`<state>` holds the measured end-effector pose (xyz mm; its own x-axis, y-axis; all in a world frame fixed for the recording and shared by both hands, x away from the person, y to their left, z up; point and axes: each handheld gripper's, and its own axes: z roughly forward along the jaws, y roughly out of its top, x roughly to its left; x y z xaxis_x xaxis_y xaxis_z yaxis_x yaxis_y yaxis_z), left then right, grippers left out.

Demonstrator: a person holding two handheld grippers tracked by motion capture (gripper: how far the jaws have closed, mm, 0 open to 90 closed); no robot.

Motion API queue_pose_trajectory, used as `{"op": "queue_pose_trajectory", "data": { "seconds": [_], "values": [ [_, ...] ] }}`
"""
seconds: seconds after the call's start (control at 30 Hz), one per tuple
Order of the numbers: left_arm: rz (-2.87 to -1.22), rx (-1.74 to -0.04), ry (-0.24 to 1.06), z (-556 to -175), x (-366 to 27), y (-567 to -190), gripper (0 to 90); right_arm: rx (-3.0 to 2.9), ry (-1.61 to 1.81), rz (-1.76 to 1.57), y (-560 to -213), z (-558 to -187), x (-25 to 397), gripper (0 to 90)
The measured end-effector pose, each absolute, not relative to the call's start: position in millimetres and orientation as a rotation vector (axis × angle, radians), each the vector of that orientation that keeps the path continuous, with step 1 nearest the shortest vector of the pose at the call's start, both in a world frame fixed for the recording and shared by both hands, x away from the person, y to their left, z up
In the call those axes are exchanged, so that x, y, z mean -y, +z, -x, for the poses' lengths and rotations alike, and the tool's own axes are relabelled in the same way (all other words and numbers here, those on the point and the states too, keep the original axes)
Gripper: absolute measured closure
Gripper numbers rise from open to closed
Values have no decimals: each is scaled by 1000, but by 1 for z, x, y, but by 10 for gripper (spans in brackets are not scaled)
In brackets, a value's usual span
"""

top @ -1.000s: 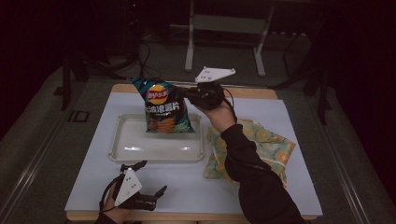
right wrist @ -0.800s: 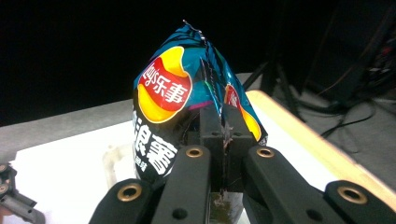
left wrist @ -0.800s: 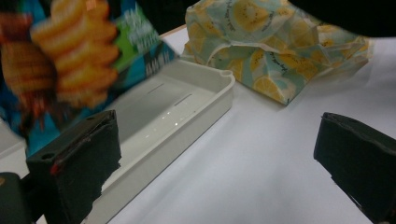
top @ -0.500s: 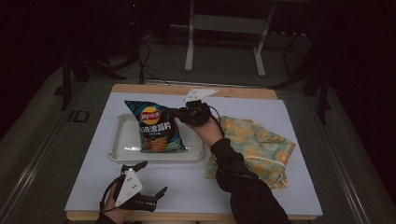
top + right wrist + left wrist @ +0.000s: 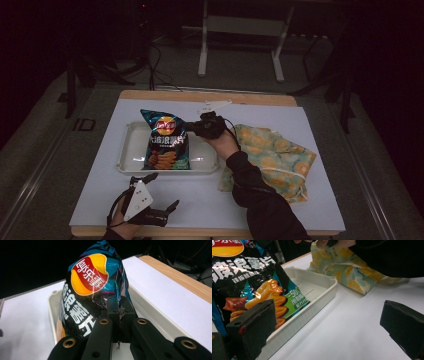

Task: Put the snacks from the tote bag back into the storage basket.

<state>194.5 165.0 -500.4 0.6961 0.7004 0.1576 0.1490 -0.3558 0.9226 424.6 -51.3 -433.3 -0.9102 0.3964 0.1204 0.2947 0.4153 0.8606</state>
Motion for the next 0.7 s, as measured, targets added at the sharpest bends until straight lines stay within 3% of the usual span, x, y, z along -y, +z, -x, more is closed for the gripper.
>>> {"op": "queue_pose_trajectory", "data": {
  "seconds": [0.13, 0.3, 0.57, 0.7],
  "values": [
    [-1872, -667, 670, -194, -165, -500, 11, -2556, 1498, -673, -436, -430, 50, 875],
    [-1873, -668, 669, -194, -165, -500, 11, -2541, 1439, -761, -438, -438, 47, 781],
    [-1875, -667, 669, -195, -165, -501, 11, -2502, 1344, -798, -439, -442, 45, 469],
    [-1877, -666, 670, -195, -165, -501, 11, -2465, 1363, -796, -432, -441, 50, 384]
  ]
}}
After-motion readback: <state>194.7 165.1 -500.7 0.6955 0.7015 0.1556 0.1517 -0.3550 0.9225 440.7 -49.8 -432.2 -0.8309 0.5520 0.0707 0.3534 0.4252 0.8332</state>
